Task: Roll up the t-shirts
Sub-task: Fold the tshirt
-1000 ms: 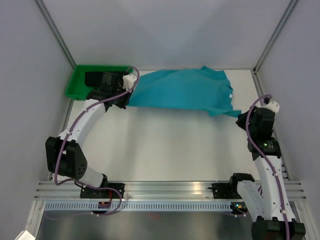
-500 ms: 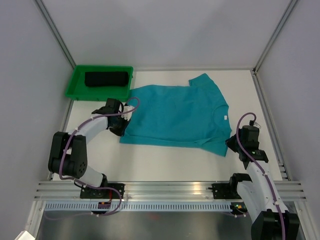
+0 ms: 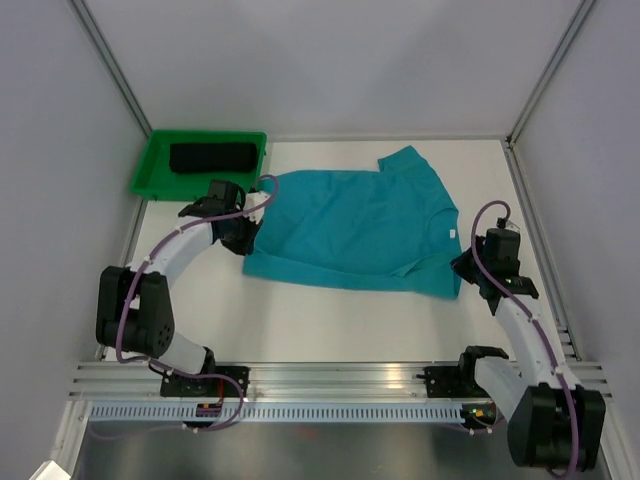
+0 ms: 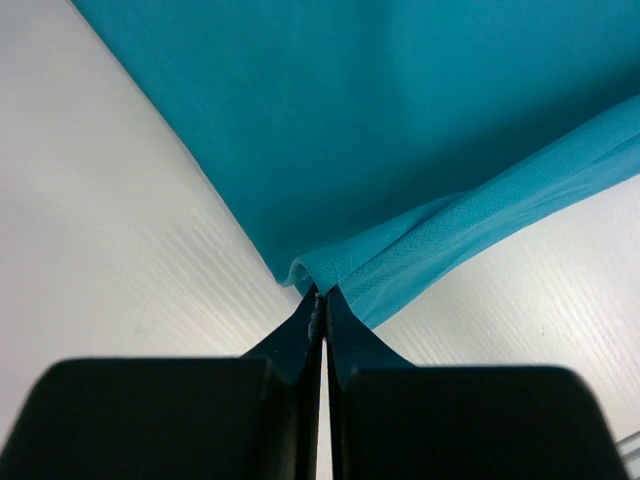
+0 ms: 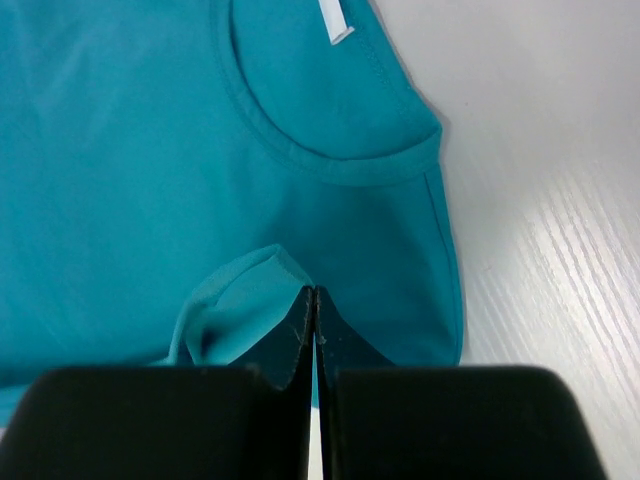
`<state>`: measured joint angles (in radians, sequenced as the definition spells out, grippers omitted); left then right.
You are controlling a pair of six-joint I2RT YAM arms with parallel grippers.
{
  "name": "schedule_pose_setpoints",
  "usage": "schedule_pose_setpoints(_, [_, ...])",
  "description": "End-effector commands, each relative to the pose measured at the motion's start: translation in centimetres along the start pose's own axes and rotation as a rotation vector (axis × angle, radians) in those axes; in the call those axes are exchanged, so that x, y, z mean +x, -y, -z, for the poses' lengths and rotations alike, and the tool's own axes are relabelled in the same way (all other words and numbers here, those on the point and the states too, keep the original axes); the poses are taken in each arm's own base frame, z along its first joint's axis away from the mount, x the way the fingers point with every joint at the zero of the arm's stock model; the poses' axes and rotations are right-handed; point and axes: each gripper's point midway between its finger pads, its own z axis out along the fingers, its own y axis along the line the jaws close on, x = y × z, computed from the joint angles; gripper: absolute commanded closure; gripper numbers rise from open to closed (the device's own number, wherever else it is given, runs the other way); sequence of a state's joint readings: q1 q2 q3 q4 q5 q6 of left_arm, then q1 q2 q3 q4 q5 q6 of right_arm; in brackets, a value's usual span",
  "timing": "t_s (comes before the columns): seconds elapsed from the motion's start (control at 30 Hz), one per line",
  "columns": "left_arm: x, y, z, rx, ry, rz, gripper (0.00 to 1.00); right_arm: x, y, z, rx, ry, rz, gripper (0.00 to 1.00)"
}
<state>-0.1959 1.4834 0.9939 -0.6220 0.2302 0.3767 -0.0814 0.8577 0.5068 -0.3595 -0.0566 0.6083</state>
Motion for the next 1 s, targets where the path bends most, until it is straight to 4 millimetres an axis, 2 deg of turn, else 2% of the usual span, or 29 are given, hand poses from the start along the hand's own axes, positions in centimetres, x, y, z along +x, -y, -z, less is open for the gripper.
schedule_pose_setpoints(0.0, [-3.6,-0.7,-0.5,0.027,0.054,0.007,0.98,-3.2,-2.0,-1.9,-0.045,0.056,0.061,1.0])
schedule_pose_setpoints(0.03, [-3.8,-1.0,-0.8,0.022,0.049,0.012,0.98,-4.1,-2.3,-2.2,-0.048,0.075,0.085,1.0])
schedule_pose_setpoints(0.23, [-4.7,-3.3,-2.3,-0.054,0.027,0.001,0.98,-6.1,-3.7,-5.6,-0.081,0.096,0.128,1.0])
schedule_pose_setpoints(0.37, [-5.1,-4.0,-3.0,-0.081,0.038,0.01,0.98,-7.0,-4.3,-8.1,-0.096,0.105,0.143,1.0])
schedule_pose_setpoints(0.43, [-5.3,-4.0,-3.2,-0.078,0.046,0.012,0.98,-8.2,-5.1,-8.8,-0.121,0.135,0.168,1.0])
schedule_pose_setpoints(0.47, [-5.5,-4.2,-3.7,-0.076,0.048,0.023,0.98,-7.8,-5.1,-9.6,-0.127,0.116,0.174,1.0])
schedule_pose_setpoints(0.53, [-5.9,-4.4,-4.1,-0.078,0.052,0.026,0.98,-8.9,-5.9,-10.4,-0.142,0.132,0.184,1.0])
schedule_pose_setpoints(0.67, [-6.4,-5.2,-5.3,-0.094,0.04,0.019,0.98,-8.6,-6.0,-12.3,-0.154,0.089,0.227,1.0])
schedule_pose_setpoints(0.83, [-7.1,-5.6,-5.7,-0.094,0.049,0.012,0.98,-8.9,-6.2,-13.3,-0.136,0.055,0.252,1.0])
schedule_pose_setpoints(0.97, [-7.0,-5.6,-6.1,-0.092,0.044,0.01,0.98,-8.4,-5.5,-14.5,-0.111,0.026,0.263,1.0])
